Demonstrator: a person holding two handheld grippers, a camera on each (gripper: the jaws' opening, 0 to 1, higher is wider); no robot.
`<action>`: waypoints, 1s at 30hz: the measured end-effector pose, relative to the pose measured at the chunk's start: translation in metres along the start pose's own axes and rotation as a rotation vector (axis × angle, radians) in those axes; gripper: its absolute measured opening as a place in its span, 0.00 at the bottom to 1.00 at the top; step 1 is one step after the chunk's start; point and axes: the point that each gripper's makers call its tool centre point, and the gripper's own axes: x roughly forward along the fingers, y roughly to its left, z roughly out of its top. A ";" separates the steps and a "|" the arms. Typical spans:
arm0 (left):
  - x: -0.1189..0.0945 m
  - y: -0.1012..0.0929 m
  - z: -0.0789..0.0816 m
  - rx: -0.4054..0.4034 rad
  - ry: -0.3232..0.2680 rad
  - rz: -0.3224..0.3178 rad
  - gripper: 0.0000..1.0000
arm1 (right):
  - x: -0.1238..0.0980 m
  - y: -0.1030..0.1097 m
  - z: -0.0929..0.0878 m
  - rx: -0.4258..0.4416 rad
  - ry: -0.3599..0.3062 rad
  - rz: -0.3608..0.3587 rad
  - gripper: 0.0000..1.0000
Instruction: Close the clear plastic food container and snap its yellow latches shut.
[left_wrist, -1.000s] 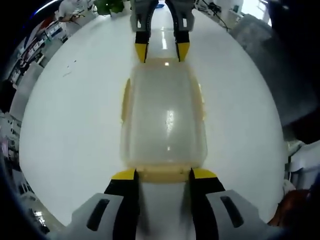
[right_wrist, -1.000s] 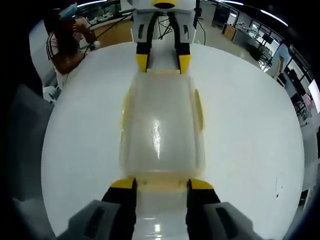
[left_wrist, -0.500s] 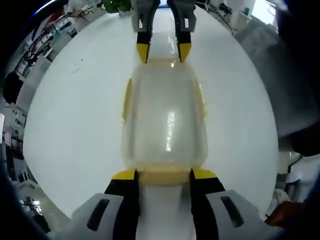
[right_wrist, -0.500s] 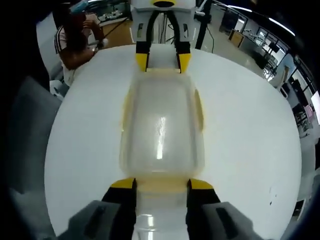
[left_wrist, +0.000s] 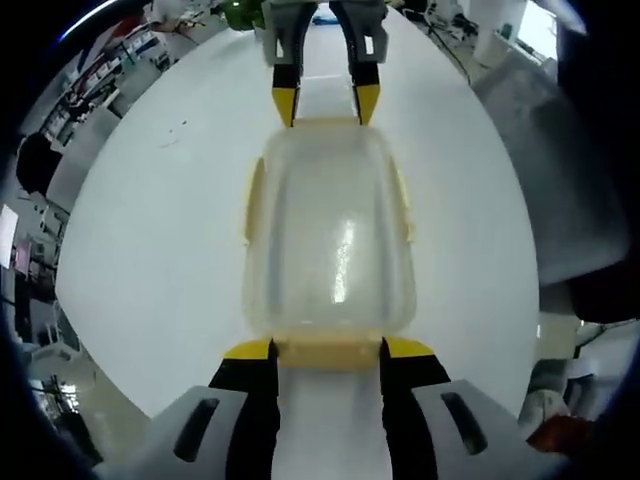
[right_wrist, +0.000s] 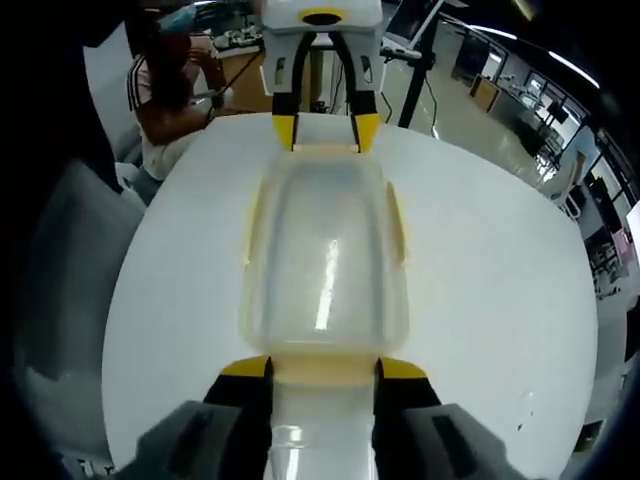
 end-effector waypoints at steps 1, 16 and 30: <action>0.000 0.000 0.001 0.000 -0.001 0.001 0.36 | 0.000 0.001 0.000 -0.002 0.003 0.002 0.36; -0.001 -0.002 0.008 0.006 -0.010 0.002 0.36 | -0.008 0.004 -0.004 0.008 -0.018 0.018 0.36; -0.003 0.000 0.030 -0.004 -0.008 0.028 0.36 | -0.021 0.001 -0.021 -0.012 -0.023 0.008 0.36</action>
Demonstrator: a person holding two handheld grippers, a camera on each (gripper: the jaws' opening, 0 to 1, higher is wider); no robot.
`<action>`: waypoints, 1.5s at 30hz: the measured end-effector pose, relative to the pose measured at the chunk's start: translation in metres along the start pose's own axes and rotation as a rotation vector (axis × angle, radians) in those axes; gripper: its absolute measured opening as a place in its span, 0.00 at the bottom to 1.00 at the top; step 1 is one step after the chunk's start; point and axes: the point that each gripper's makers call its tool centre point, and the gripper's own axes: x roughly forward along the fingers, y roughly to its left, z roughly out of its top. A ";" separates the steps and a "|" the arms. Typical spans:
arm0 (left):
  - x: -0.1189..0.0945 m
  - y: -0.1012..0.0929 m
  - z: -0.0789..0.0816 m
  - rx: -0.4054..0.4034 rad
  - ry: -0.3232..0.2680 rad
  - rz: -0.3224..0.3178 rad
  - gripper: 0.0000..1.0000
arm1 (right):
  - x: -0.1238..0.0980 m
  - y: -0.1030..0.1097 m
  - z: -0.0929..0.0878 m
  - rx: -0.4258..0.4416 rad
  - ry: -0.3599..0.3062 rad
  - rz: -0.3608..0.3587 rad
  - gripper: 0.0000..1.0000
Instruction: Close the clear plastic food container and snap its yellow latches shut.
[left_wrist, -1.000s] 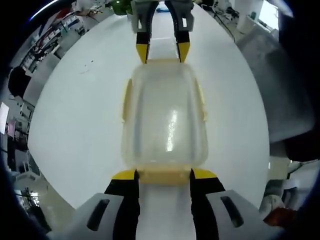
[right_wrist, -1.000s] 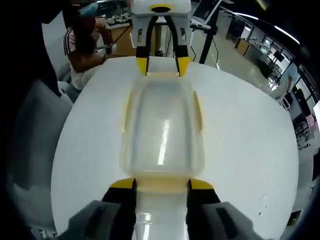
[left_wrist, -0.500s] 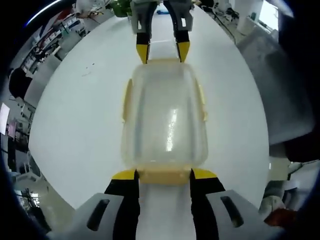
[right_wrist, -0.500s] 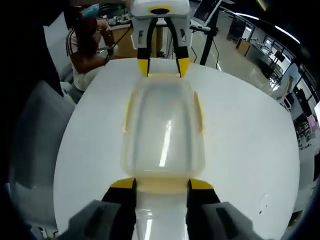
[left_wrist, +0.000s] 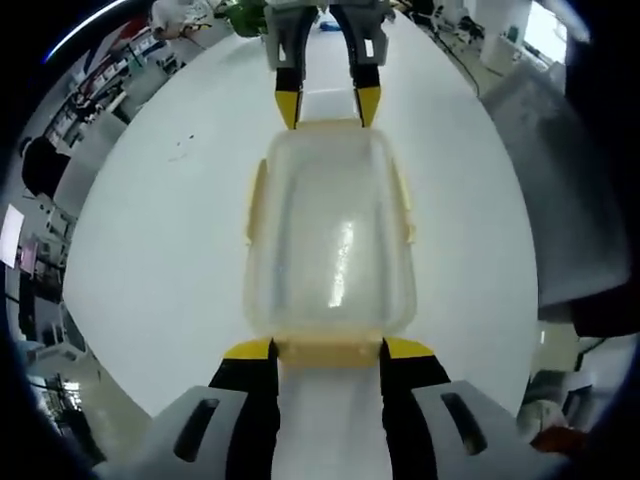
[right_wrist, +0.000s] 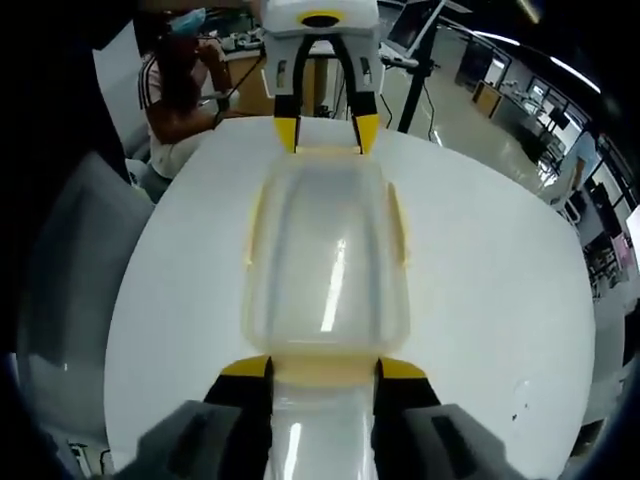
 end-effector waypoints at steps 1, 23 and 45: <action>0.002 0.000 0.001 -0.003 0.000 0.000 0.36 | -0.001 0.000 -0.001 0.001 -0.001 -0.001 0.36; 0.005 0.001 0.041 0.015 -0.008 0.019 0.36 | -0.022 0.001 -0.033 -0.006 0.017 -0.026 0.36; 0.017 0.004 0.087 0.040 -0.030 0.004 0.36 | -0.049 0.004 -0.073 0.020 0.044 -0.036 0.36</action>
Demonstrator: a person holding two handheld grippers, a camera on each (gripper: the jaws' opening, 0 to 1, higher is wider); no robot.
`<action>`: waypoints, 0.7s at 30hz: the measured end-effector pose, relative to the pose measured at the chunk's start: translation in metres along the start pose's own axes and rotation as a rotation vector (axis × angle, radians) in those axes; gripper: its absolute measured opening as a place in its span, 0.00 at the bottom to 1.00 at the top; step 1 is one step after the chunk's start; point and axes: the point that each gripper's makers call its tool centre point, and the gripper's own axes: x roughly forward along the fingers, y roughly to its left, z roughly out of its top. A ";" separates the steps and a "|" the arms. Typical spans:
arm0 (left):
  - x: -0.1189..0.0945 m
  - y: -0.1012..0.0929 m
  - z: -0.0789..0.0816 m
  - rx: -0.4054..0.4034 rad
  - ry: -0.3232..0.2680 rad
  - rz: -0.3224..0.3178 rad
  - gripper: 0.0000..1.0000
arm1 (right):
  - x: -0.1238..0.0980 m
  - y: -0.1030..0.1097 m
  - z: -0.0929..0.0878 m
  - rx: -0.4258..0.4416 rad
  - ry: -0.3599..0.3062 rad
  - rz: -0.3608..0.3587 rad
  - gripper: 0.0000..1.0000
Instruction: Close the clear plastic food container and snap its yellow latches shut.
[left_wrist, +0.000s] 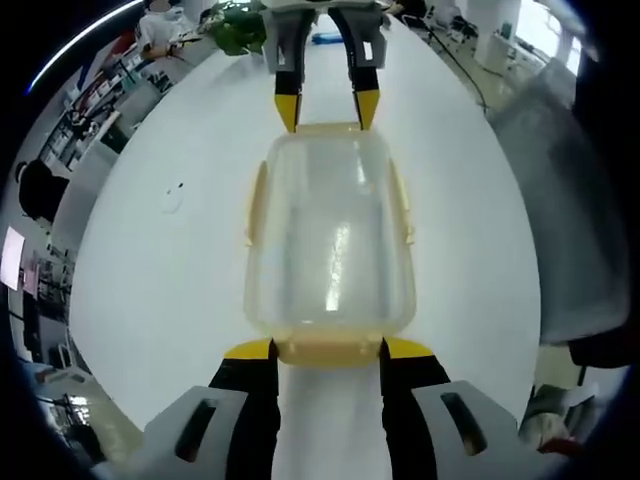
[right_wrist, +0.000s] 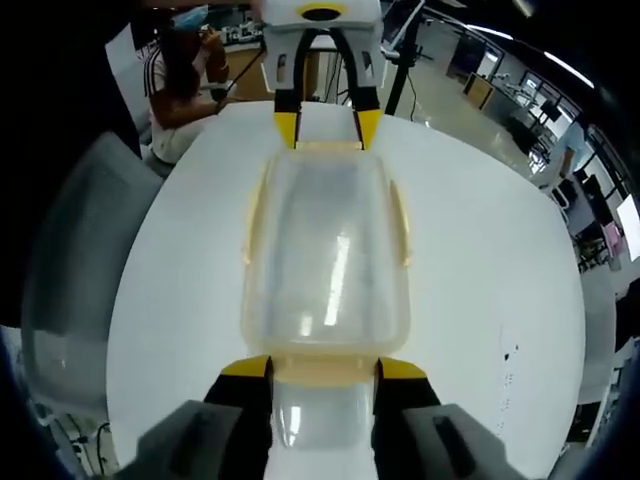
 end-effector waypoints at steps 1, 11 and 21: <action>0.001 0.000 0.003 0.000 0.000 0.001 0.36 | 0.000 0.000 -0.002 -0.001 0.003 0.001 0.36; 0.008 -0.002 0.019 -0.013 -0.006 0.006 0.36 | -0.004 -0.002 -0.019 -0.027 0.051 -0.005 0.36; 0.017 -0.005 0.030 -0.058 -0.028 0.010 0.36 | -0.006 -0.005 -0.035 -0.032 0.065 0.005 0.36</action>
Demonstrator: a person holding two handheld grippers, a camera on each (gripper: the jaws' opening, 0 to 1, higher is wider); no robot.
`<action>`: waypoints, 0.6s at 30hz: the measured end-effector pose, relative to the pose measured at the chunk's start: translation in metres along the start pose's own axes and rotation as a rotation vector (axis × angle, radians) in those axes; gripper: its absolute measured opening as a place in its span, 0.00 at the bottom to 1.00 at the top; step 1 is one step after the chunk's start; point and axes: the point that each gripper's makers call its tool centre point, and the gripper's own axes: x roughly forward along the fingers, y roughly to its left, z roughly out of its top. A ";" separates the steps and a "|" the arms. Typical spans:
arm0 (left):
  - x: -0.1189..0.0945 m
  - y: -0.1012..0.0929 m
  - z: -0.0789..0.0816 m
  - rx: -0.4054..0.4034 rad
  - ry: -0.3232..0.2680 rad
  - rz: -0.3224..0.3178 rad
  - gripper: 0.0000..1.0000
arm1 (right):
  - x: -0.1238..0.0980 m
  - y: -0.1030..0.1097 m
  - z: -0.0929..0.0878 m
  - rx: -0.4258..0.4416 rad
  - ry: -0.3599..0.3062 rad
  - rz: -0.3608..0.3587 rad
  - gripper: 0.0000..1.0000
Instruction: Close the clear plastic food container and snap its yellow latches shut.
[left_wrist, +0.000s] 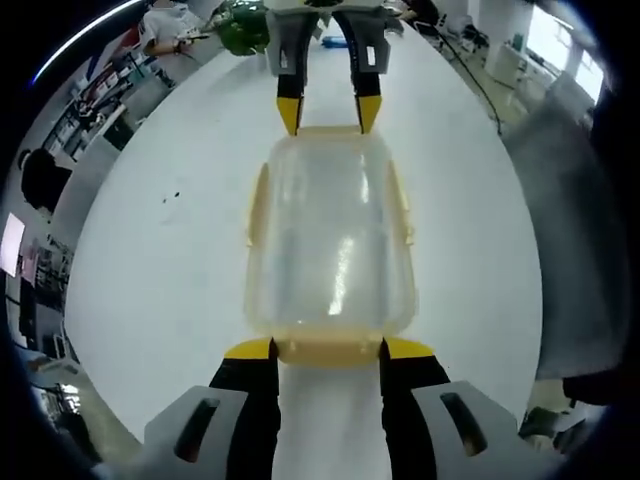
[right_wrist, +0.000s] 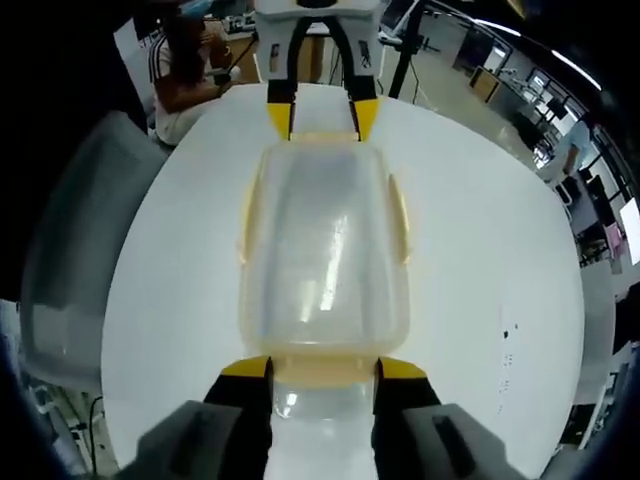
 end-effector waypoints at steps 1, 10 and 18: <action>0.001 0.000 0.001 0.000 -0.003 -0.001 0.36 | 0.000 0.000 -0.002 -0.002 0.004 0.002 0.36; 0.004 -0.002 0.011 -0.013 -0.030 0.007 0.36 | -0.003 -0.002 -0.012 -0.017 0.007 0.009 0.36; 0.014 -0.004 0.021 -0.034 -0.043 -0.001 0.36 | -0.006 -0.002 -0.025 -0.026 0.034 0.020 0.36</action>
